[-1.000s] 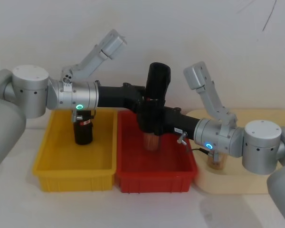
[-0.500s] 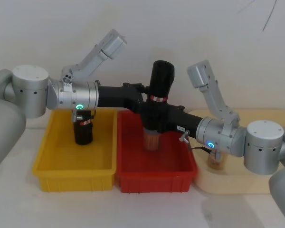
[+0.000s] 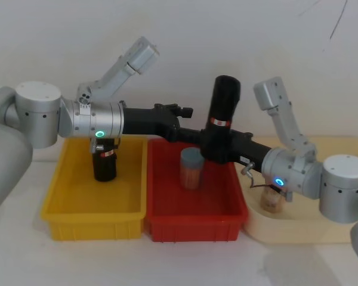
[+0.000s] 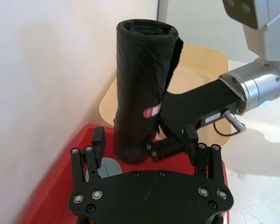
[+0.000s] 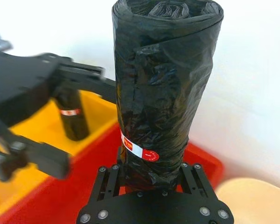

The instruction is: Pick up the garbage bag with the one hand and transfer it to the other hand.

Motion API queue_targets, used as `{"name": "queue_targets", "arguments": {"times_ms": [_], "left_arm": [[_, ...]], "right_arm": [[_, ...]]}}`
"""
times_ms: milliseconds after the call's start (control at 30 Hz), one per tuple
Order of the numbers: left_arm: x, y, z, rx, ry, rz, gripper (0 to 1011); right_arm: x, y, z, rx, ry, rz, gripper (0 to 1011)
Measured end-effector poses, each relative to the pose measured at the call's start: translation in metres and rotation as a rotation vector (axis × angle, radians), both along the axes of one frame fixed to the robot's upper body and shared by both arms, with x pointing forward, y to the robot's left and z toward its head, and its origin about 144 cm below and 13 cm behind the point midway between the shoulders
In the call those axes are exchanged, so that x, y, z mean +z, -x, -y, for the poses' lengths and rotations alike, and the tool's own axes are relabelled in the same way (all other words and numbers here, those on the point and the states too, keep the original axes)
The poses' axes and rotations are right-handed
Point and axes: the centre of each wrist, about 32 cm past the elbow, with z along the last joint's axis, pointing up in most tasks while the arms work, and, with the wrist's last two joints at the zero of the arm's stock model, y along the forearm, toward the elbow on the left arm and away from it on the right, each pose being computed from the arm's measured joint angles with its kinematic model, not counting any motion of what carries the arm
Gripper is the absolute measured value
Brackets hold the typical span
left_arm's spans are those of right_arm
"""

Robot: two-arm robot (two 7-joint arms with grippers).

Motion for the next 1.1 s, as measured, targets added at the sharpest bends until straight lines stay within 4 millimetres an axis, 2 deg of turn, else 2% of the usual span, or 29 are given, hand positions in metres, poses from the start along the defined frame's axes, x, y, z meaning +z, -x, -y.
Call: {"name": "queue_targets", "arguments": {"times_ms": [400, 767, 1100], "left_arm": [[0.000, 0.000, 0.000, 0.000, 0.000, 0.000, 1001], [0.000, 0.000, 0.000, 0.000, 0.000, 0.000, 1001], [0.000, 0.000, 0.000, 0.000, 0.000, 0.000, 1001]], "right_arm": [[0.000, 0.000, 0.033, -0.160, 0.058, 0.025, 537], [0.015, 0.001, 0.071, -0.327, 0.119, 0.113, 537], [0.017, 0.007, 0.097, -0.430, 0.190, 0.085, 537]]}}
